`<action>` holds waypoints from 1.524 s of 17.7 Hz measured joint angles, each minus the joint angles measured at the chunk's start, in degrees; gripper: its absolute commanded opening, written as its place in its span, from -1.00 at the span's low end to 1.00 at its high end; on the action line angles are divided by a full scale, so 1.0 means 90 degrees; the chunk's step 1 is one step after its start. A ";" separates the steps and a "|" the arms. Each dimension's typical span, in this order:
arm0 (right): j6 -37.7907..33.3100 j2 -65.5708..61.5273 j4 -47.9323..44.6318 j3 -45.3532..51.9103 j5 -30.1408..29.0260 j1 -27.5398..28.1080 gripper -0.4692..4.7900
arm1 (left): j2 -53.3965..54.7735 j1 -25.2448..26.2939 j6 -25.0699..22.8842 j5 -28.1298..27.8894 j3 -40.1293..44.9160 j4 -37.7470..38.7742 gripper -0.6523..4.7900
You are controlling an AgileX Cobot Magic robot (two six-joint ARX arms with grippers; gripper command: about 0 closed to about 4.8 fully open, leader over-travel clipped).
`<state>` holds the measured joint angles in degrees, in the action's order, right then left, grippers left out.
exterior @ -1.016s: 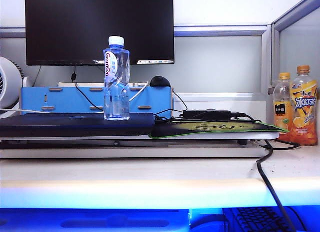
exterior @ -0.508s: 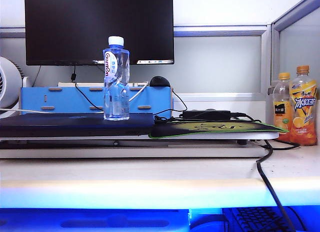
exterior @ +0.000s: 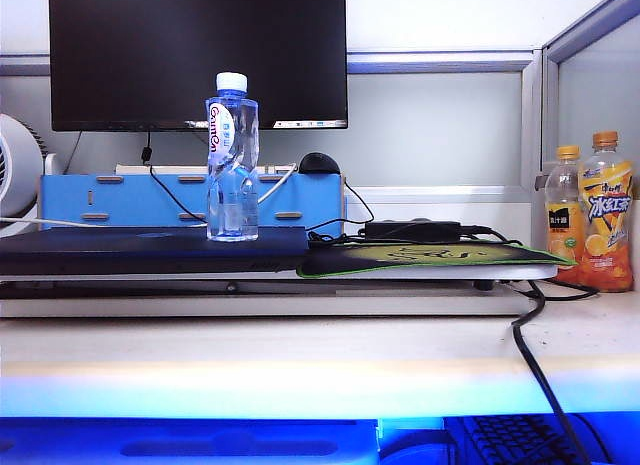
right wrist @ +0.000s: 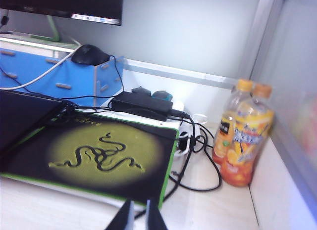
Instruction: Pick up the mineral water bottle and place it on the laptop.
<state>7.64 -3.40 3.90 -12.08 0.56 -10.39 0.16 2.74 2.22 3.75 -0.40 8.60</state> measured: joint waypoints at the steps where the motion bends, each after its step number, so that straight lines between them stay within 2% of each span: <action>1: -0.0027 0.0342 0.0005 0.0277 -0.0078 0.0102 -0.62 | 0.0000 0.0002 0.0000 -0.0002 0.0000 -0.0002 -0.77; 6: -0.0197 0.0311 0.0036 0.0529 -0.0209 0.0520 -0.62 | 0.0002 0.0000 0.0000 -0.0005 0.0000 0.0000 -0.77; 10: -0.0289 0.0321 0.0619 0.0767 -0.0206 0.0852 -0.62 | 0.0000 0.0000 0.0000 -0.0005 0.0000 0.0000 -0.77; 15: -0.0444 0.0321 0.1202 0.1076 -0.0192 0.0874 -0.62 | 0.0002 0.0000 0.0000 -0.0007 0.0000 0.0000 -0.77; 22: -0.0928 0.0279 0.1219 0.1073 0.0109 0.0872 -0.63 | 0.0002 0.0000 0.0000 -0.0007 0.0000 0.0000 -0.77; 27: -0.0967 0.0279 0.1219 0.1073 0.0109 0.0872 -0.63 | 0.0002 0.0000 0.0000 -0.0005 0.0000 0.0000 -0.77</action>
<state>-1.06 -0.89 14.87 -2.42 1.54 -2.55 0.19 2.74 2.22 3.70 -0.40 8.60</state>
